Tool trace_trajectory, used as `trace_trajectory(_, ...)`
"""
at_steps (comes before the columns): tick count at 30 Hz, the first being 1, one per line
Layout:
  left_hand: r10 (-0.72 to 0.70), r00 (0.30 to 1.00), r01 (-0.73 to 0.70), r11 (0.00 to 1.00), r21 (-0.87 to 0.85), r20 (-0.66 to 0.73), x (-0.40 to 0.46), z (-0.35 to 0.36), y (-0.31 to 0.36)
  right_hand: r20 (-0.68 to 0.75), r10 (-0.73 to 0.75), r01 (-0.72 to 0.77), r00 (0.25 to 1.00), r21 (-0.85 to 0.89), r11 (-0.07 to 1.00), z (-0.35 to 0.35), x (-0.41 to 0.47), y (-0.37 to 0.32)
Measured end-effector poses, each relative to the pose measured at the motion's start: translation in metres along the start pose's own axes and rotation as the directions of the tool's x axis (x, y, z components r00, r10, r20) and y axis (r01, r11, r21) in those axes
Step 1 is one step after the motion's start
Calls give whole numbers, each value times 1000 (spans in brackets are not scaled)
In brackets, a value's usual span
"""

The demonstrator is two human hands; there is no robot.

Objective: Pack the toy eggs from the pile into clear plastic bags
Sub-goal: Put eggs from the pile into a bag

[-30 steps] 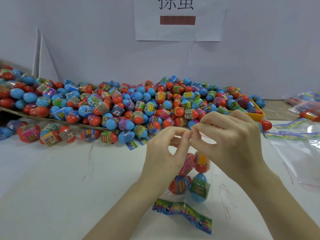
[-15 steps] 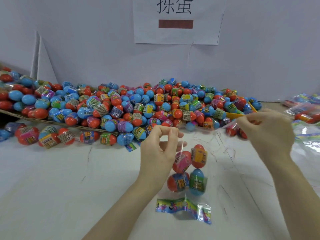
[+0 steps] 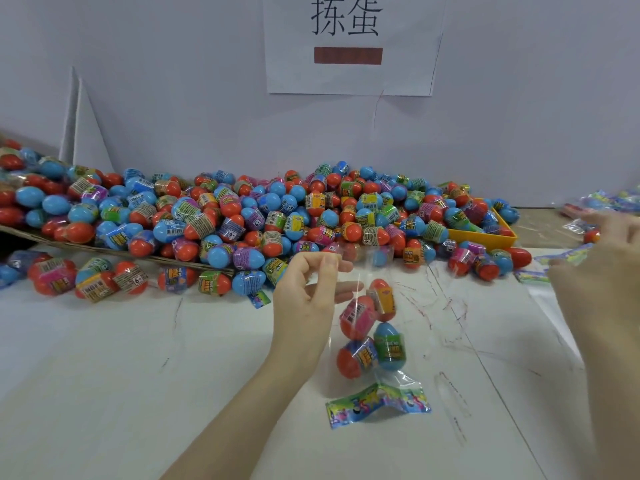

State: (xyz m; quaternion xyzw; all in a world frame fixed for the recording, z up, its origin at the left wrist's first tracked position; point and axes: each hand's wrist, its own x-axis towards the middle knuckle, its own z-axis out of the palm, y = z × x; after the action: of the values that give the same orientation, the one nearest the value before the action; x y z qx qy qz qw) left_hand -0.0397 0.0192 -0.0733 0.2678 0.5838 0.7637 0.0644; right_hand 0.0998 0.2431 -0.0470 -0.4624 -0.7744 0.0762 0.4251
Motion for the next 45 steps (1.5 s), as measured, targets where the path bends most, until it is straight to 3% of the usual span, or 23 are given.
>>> trace_trajectory(2, -2, 1000, 2, 1000, 11, 7, 0, 0, 0, -68, -15, 15, 998, -7, 1000, 2, -2, -12)
trace_trajectory(4, -7, 1000, 7, 1000, 8, 10, 0, 0, 0, -29, -40, 42, 999, 53, 998, 5, -4, -19)
trace_trajectory(7, -22, 1000, 22, 1000, -2, 9, 1, 0, 0, 148, -120, 86, 982, 213, 973, 9, -6, -25)
trace_trajectory(9, -42, 999, 42, 999, -10, 8, 1, 0, 1, 317, -174, 91, 932, 262, 961, 12, -8, -27)
trace_trajectory(11, -69, 998, 69, 997, -24, 7, 2, 0, 1, 392, -297, 261, 871, 143, 955, 15, -12, -31)
trace_trajectory(13, -105, 994, 105, 994, -44, 6, 3, -1, 1, 362, -409, 443, 838, -13, 897, 15, -16, -33)
trace_trajectory(17, -177, 984, 177, 979, -105, 18, 5, -3, 3, 406, -396, 469, 824, -96, 878, 13, -24, -48)
trace_trajectory(22, -246, 969, 244, 946, -212, 17, 7, -4, 6, 402, -498, 569, 768, -72, 819, 23, -37, -62)
trace_trajectory(27, -255, 967, 254, 942, -218, 22, 8, -4, 7, 534, -337, 536, 775, -274, 799, 41, -44, -58)
trace_trajectory(29, -257, 966, 257, 940, -226, 27, 8, -5, 6, 558, -408, 582, 722, -172, 795, 45, -45, -58)
trace_trajectory(31, -262, 965, 261, 935, -240, 30, 8, -5, 7, 501, -505, 485, 703, 183, 855, 44, -46, -64)
trace_trajectory(33, -271, 962, 267, 928, -260, 22, 8, -5, 8, 476, -473, 185, 742, 532, 826, 38, -50, -74)
trace_trajectory(34, -278, 960, 272, 924, -269, 15, 8, -5, 9, 491, -451, 82, 746, 603, 793, 35, -53, -77)
trace_trajectory(36, -291, 957, 281, 917, -282, 7, 8, -5, 9, 514, -412, -51, 753, 669, 742, 30, -58, -81)
trace_trajectory(38, -306, 952, 296, 909, -294, 12, 8, -6, 9, 639, -352, -235, 684, 650, 723, 34, -54, -89)
trace_trajectory(41, -324, 946, 313, 898, -310, 18, 9, -6, 9, 893, -254, -412, 372, 404, 816, 43, -49, -87)
trace_trajectory(42, -330, 944, 317, 894, -317, 15, 9, -7, 8, 915, -220, -436, 338, 359, 825, 42, -52, -88)
trace_trajectory(43, -336, 942, 321, 890, -324, 10, 9, -7, 8, 899, -238, -427, 368, 391, 816, 41, -56, -89)
trace_trajectory(45, -337, 941, 319, 890, -325, 1, 9, -8, 8, 767, -395, -345, 506, 599, 722, 40, -60, -90)
